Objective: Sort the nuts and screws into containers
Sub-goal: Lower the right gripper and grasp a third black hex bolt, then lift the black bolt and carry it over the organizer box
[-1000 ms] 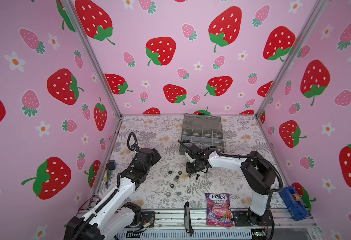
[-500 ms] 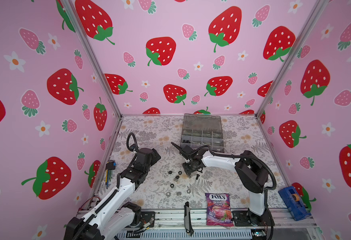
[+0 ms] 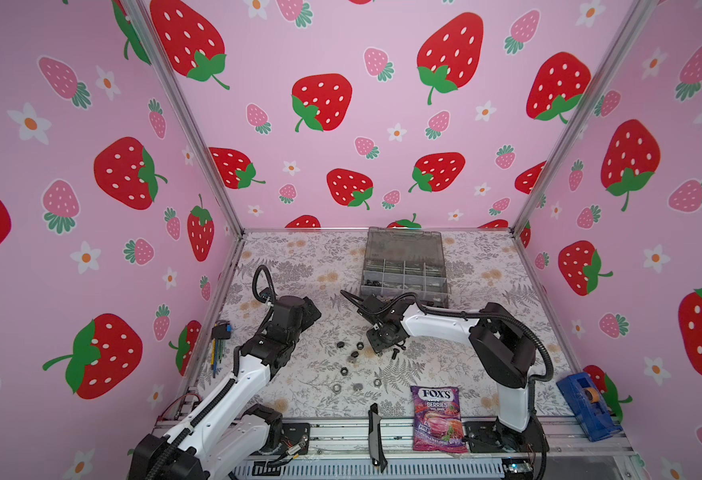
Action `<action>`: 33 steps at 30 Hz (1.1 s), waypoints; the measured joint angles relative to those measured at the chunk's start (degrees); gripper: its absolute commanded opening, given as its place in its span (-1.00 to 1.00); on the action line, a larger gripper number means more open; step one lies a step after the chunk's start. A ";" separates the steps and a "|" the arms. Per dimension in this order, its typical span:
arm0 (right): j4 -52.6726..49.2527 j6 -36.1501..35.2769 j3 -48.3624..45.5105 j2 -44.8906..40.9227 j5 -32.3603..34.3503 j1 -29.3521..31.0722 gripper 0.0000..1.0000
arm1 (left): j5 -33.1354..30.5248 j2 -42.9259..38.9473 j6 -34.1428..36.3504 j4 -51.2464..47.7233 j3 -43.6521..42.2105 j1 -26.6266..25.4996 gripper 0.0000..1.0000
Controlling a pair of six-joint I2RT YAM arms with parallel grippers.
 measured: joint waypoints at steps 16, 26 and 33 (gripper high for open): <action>0.44 1.51 -4.07 -2.84 -0.42 1.07 -0.32 | 0.02 -0.07 0.00 0.00 0.00 0.11 0.99; 1.42 1.70 -3.61 -2.43 -0.24 1.07 -0.61 | 0.02 -0.07 0.00 0.00 0.00 0.15 0.99; 1.84 1.31 -2.62 -1.68 -0.22 1.05 -0.97 | 0.04 -0.07 0.00 -0.02 0.00 0.15 0.99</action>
